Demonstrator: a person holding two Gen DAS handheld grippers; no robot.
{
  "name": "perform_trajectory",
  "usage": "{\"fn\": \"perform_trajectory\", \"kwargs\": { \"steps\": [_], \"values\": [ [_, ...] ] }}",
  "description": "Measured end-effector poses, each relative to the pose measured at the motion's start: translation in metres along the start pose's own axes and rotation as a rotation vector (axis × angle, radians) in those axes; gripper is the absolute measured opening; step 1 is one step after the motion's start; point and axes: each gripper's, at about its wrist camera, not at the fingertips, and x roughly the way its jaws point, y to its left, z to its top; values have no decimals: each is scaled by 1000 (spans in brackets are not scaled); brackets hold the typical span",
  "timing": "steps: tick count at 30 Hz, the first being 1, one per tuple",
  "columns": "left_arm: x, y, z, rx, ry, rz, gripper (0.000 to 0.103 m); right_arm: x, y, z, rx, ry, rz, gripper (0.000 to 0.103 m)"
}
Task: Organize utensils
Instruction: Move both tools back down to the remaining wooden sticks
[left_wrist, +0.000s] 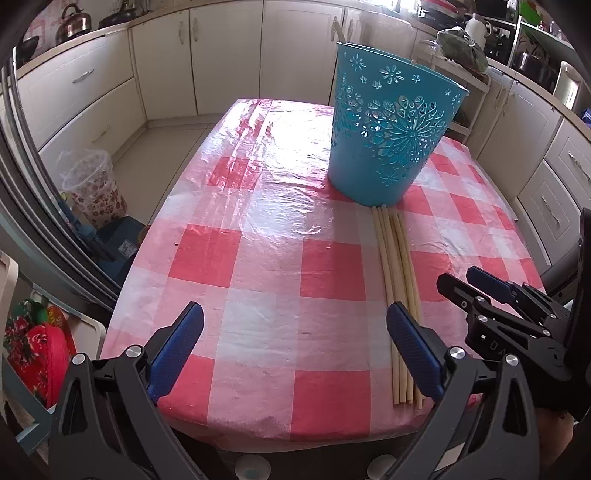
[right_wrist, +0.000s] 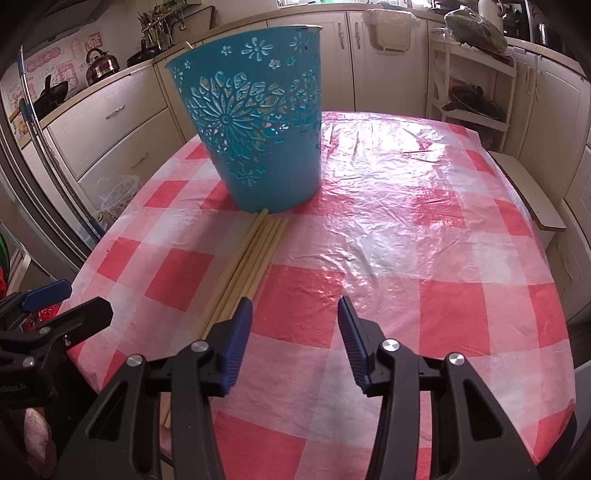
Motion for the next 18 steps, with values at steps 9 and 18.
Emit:
{"fn": "perform_trajectory", "kwargs": {
  "steps": [9, 18],
  "values": [
    [6, -1, 6, 0, 8, 2, 95, 26, 10, 13, 3, 41, -18, 41],
    [32, -12, 26, 3, 29, -19, 95, 33, 7, 22, -16, 51, -27, 41]
  ]
}}
